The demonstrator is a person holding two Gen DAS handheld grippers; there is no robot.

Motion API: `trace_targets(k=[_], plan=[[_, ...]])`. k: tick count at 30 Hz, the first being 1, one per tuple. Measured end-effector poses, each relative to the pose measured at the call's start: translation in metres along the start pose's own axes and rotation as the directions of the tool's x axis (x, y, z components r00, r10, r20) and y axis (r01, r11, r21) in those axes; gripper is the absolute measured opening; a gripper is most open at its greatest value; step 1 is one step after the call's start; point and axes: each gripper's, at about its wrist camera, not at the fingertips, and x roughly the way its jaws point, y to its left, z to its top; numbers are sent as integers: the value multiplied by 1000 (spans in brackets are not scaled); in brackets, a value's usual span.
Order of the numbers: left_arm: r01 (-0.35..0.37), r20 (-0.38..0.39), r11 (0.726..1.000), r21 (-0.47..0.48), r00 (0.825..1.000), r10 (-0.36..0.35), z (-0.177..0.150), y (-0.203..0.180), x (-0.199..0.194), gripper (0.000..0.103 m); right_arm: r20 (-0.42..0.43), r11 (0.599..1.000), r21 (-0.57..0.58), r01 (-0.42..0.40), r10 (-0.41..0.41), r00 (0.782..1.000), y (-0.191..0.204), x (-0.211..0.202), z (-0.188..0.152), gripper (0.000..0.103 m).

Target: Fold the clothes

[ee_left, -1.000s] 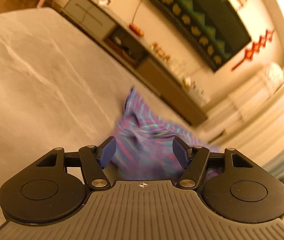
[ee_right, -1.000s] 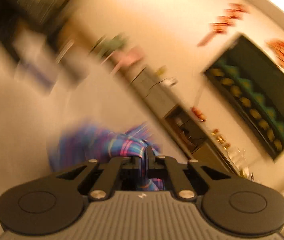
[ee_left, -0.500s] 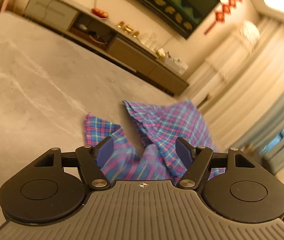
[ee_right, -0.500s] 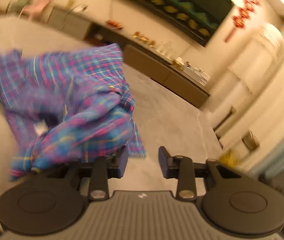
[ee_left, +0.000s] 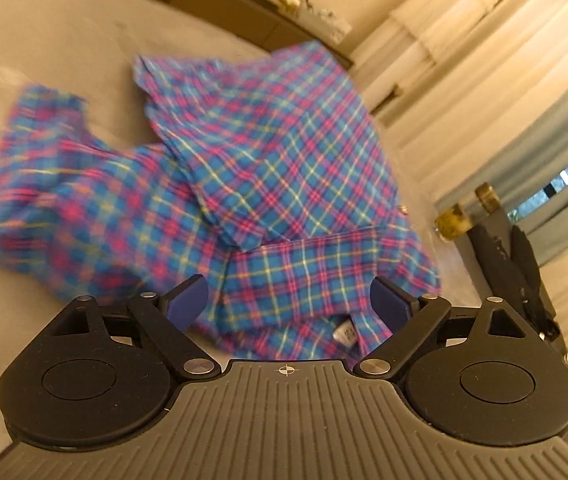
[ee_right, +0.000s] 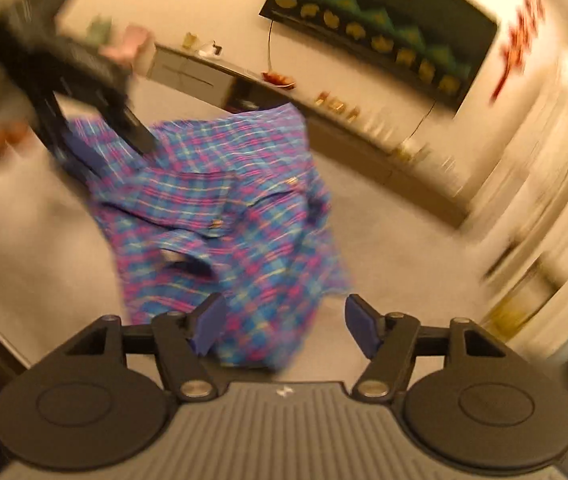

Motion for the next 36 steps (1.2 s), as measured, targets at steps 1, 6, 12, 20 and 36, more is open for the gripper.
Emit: trace_targets(k=[1,6,12,20,36], plan=[[13,-17,1000,3,1000,-13,3,0,13,78,-13,999,37,-17,17,1000,-4,6,-2,66],[9,-8,1000,-4,1000,-9,10,3,37,0,-86,982,168,-87,103,991,-17,27,-13,5],[197,201,980,-7,961,-192,37,-16,-50,0,187,891,358,-279,224,956,-66,-21,32,2],[256,497,949,186,808,-315,100,-97,-219,0,527,778,313,-545,335,781,-113,-87,143,2],[-344,251,899,271,927,279,61,68,-65,44,29,864,492,-106,105,994,-39,34,51,58]])
